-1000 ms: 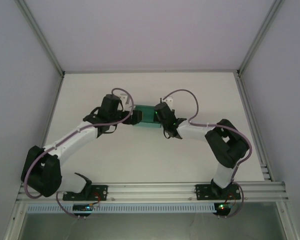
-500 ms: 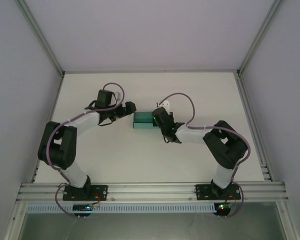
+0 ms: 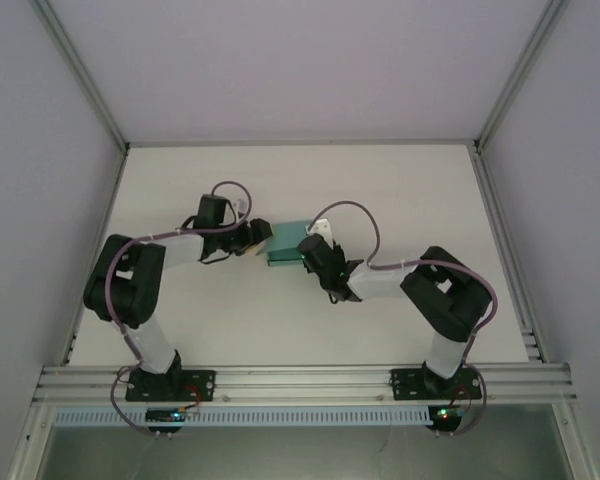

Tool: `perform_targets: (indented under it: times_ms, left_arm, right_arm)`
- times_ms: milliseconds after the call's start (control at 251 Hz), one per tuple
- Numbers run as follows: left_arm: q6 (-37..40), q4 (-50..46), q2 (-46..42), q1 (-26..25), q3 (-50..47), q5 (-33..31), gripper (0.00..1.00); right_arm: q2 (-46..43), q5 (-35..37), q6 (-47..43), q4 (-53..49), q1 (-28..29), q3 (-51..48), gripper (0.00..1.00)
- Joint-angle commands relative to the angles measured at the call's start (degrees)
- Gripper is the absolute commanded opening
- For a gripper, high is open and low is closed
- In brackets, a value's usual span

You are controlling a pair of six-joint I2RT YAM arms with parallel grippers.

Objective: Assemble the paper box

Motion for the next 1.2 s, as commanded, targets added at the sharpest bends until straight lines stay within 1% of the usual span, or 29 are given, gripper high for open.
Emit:
perform_targets:
  times_ms: [0, 120, 192, 251, 323, 355, 423, 499, 563, 631, 674, 738, 842, 906, 942, 1046, 1197]
  left_arm:
    - [0.73, 0.22, 1.63, -0.34, -0.78, 0.08, 0.58]
    - [0.42, 1.75, 2.58, -0.61, -1.13, 1.07, 0.54]
    - [1.01, 1.30, 3.58, -0.83, -0.88, 0.08, 0.53]
    - [1.51, 0.72, 4.20, -0.76, -0.51, -0.86, 0.52]
    - [2.03, 0.02, 4.73, -0.73, -0.13, -1.83, 0.49]
    - [2.29, -0.31, 4.92, -0.74, -0.02, -2.37, 0.47]
    - [2.70, -0.45, 5.67, -0.63, 0.40, -2.72, 0.45]
    - [3.08, -0.23, 6.87, -0.48, 0.89, -2.23, 0.41]
    - [3.27, 0.18, 8.01, -0.26, 1.16, -1.72, 0.38]
    - [2.97, 1.10, 9.18, 0.24, 1.20, -0.69, 0.33]
    - [2.68, 1.91, 9.66, 0.56, 0.99, 0.18, 0.29]
    - [2.70, 3.08, 10.10, 1.01, 0.57, 1.08, 0.28]
    - [2.23, 4.71, 10.79, 1.79, -0.18, 2.58, 0.21]
    - [1.58, 5.62, 11.49, 2.49, -0.35, 3.88, 0.19]
    - [0.85, 6.48, 11.82, 2.86, -0.77, 4.77, 0.18]
    - [-0.73, 9.84, 12.45, 3.68, -2.29, 5.87, 0.16]
    - [-1.01, 11.21, 13.36, 4.13, -2.84, 6.95, 0.15]
  right_arm:
    - [-3.81, -1.53, -1.60, -3.52, -0.10, -0.51, 0.39]
    - [-6.87, -2.51, -1.29, -6.91, 0.00, -0.67, 0.49]
    - [-8.85, -3.07, -0.99, -10.41, 0.20, -0.32, 0.52]
    - [-10.88, -4.67, -0.24, -13.50, 0.27, -0.19, 0.57]
    - [-13.71, -6.80, 2.69, -18.79, 0.46, -0.54, 0.60]
    - [-14.90, -8.40, 2.84, -20.01, 0.40, -1.02, 0.65]
    - [-17.34, -9.36, 3.47, -20.82, 0.07, -2.84, 0.74]
    - [-19.35, -10.46, 3.47, -20.86, -0.99, -4.37, 0.89]
    - [-20.53, -12.91, 2.68, -20.92, -2.75, -4.48, 0.99]
    - [-21.12, -16.17, 3.09, -20.88, -5.34, -3.87, 0.99]
    - [-21.04, -20.62, 3.10, -21.02, -7.63, -3.08, 0.99]
    - [-20.15, -27.61, 3.10, -21.69, -11.57, -1.12, 0.99]
    - [-17.08, -37.12, 4.87, -23.89, -17.60, 3.55, 0.99]
    - [-14.20, -42.57, 7.06, -26.10, -21.01, 6.65, 0.99]
    - [-12.38, -44.36, 8.57, -27.65, -22.46, 8.57, 0.99]
    - [-7.41, -49.02, 10.55, -28.69, -24.42, 12.37, 0.99]
    - [-0.41, -55.21, 12.65, -27.75, -24.66, 16.83, 0.99]
